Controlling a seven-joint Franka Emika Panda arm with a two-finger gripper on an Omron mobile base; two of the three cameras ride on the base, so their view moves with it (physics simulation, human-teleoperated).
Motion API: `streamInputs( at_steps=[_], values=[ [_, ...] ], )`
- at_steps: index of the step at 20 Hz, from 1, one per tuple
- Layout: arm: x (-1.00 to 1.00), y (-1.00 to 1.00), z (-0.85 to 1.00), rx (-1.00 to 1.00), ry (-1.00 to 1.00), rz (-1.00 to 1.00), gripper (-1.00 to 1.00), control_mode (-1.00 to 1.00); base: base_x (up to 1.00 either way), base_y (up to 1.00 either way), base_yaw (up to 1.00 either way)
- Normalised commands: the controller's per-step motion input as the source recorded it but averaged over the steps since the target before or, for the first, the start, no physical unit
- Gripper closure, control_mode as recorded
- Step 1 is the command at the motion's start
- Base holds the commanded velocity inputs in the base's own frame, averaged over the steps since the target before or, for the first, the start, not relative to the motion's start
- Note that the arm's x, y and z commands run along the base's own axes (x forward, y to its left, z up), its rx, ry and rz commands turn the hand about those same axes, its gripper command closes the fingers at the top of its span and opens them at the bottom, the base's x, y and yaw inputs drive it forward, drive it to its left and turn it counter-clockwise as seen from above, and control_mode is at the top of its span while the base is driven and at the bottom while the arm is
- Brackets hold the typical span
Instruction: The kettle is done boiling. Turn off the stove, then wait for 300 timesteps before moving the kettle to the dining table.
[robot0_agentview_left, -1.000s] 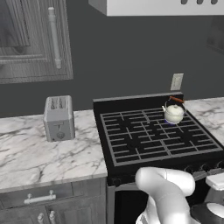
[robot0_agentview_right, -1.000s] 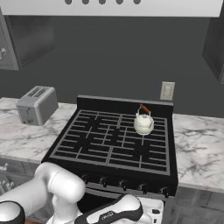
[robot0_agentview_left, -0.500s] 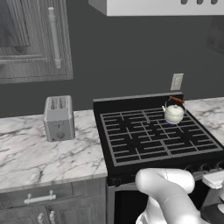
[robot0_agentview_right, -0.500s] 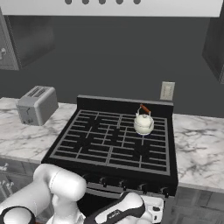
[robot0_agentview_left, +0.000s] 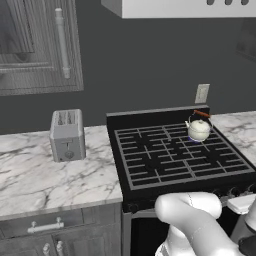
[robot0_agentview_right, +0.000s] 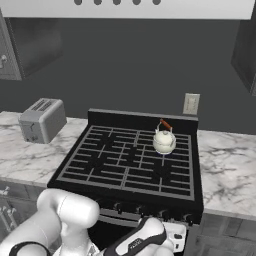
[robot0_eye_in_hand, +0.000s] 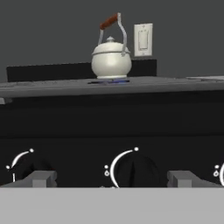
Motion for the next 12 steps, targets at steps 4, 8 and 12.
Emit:
streamInputs(
  at_steps=[4, 8, 12],
  values=[
    [0.08, -0.06, -0.16, 0.00, 0.00, 0.00, -1.00, -1.00, 0.00, 0.00, 0.00],
    [0.08, -0.10, -0.10, 0.00, 0.00, 0.00, -1.00, -1.00, 0.00, 0.00, 0.00],
    [0.06, -0.13, -0.06, 0.00, 0.00, 0.00, -1.00, -1.00, 0.00, 0.00, 0.00]
  ],
)
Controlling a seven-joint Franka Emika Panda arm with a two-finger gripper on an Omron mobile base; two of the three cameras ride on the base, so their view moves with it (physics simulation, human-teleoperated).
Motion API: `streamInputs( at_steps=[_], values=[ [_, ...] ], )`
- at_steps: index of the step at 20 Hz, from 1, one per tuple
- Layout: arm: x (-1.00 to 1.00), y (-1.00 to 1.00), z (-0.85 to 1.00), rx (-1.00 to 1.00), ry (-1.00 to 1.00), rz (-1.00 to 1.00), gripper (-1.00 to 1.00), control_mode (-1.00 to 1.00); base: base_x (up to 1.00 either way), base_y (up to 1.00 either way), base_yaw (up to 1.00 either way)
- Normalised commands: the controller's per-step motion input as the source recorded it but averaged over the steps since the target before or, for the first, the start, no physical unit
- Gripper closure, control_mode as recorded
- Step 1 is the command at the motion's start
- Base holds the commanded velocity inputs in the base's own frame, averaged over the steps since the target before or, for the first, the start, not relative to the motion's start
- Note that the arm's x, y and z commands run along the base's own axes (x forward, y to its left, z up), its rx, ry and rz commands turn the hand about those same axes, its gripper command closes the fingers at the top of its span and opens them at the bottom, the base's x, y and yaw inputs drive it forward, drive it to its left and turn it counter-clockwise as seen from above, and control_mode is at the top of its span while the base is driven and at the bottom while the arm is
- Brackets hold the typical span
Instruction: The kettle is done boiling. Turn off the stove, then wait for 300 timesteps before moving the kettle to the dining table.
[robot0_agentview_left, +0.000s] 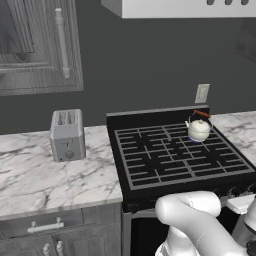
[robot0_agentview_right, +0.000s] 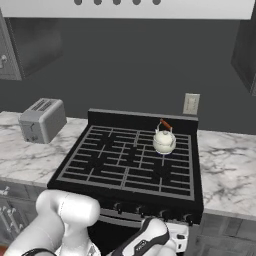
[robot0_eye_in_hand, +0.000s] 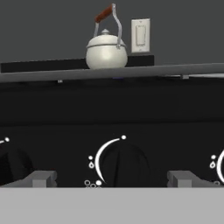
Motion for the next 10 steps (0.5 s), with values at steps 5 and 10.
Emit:
streamInputs(
  at_steps=[5, 10],
  values=[
    [0.10, -0.08, 0.00, 0.00, -0.02, 0.00, -1.00, -1.00, 0.00, 0.00, 0.00],
    [0.06, 0.00, 0.00, 0.00, -0.02, 0.00, -1.00, -1.00, 0.00, 0.00, 0.00]
  ],
)
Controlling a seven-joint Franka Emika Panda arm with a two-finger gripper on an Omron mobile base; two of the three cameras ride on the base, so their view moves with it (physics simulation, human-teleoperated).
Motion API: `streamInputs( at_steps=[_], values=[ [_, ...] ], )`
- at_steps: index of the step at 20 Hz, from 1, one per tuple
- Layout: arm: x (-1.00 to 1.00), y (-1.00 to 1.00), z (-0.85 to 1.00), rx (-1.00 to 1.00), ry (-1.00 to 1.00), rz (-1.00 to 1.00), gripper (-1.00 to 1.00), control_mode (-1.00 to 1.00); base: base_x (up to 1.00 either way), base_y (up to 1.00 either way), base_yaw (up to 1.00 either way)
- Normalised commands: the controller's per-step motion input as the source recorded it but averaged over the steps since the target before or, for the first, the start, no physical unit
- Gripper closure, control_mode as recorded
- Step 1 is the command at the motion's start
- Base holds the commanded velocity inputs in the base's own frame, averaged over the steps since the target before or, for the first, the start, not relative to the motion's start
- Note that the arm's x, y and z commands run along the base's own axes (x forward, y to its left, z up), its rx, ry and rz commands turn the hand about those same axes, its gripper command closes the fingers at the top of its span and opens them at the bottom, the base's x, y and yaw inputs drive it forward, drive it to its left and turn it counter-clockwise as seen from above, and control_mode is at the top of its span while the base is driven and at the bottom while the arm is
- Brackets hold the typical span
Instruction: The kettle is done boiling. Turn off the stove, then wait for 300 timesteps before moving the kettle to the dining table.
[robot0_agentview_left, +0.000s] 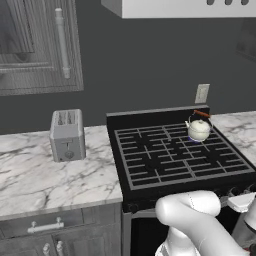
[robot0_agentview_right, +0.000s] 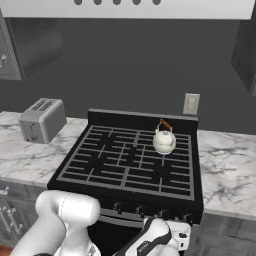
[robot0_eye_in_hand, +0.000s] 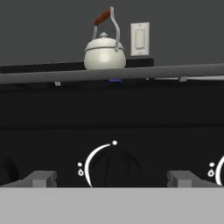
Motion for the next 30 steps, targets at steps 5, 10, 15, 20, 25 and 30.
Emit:
streamInputs(
  at_steps=[5, 10, 15, 20, 25, 30],
  values=[
    [0.02, 0.00, 0.00, 0.00, -0.01, 0.00, -1.00, -1.00, 0.00, 0.00, 0.00],
    [0.03, 0.00, 0.00, 0.00, 0.00, 0.00, -1.00, -1.00, 0.00, 0.00, 0.00],
    [0.07, 0.00, 0.00, 0.00, 0.00, 0.00, -1.00, -1.00, 0.00, 0.00, 0.00],
    [0.07, 0.00, -0.02, 0.00, 0.00, 0.00, 1.00, -1.00, 0.00, 0.00, 0.00],
    [0.04, 0.00, -0.02, 0.00, 0.00, 0.00, 1.00, -1.00, 0.00, 0.00, 0.00],
    [0.00, 0.00, 0.00, 0.00, 0.00, 0.00, 1.00, -1.00, 0.00, 0.00, 0.00]
  ],
)
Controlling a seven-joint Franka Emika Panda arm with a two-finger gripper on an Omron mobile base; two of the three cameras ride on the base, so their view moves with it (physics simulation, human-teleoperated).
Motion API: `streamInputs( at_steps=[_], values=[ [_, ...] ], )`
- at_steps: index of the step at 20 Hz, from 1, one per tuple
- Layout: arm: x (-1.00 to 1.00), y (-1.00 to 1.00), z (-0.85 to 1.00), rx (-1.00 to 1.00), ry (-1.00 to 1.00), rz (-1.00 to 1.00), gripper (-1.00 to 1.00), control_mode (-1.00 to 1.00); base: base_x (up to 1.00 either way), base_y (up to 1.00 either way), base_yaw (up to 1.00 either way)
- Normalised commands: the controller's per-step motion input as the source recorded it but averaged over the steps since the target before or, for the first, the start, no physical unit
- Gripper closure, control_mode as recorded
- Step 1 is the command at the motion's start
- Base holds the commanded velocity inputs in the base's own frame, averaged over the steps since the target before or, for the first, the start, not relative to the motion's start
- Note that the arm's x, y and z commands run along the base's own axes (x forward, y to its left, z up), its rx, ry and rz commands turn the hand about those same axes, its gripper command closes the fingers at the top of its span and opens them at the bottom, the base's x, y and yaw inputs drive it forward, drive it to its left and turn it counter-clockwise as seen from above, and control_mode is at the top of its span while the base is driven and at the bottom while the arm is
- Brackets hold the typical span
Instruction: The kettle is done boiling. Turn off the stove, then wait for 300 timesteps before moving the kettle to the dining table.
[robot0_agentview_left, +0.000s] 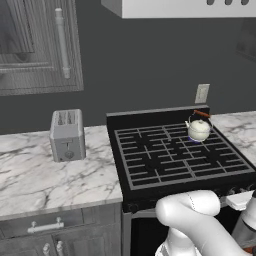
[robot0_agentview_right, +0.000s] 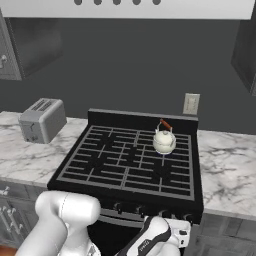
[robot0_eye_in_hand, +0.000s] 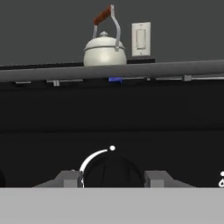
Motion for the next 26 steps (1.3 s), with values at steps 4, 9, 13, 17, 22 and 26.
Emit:
streamInputs(
  at_steps=[4, 9, 13, 17, 22, 26],
  values=[
    [0.00, 0.00, 0.00, 0.05, 0.01, -0.02, 1.00, -1.00, 0.00, 0.00, 0.00],
    [0.00, 0.00, 0.00, 0.13, 0.02, -0.02, 1.00, -1.00, 0.00, 0.00, 0.00],
    [0.00, 0.00, 0.00, 0.12, 0.00, -0.03, 1.00, -1.00, 0.00, 0.00, 0.00],
    [-0.01, 0.00, 0.00, 0.12, 0.00, -0.03, 1.00, -1.00, 0.00, 0.00, 0.00],
    [-0.02, 0.00, 0.00, 0.14, 0.00, -0.06, 1.00, -1.00, 0.00, 0.00, 0.00],
    [-0.01, 0.06, -0.07, 0.15, 0.00, -0.09, 1.00, -1.00, 0.00, 0.00, 0.00]
  ],
)
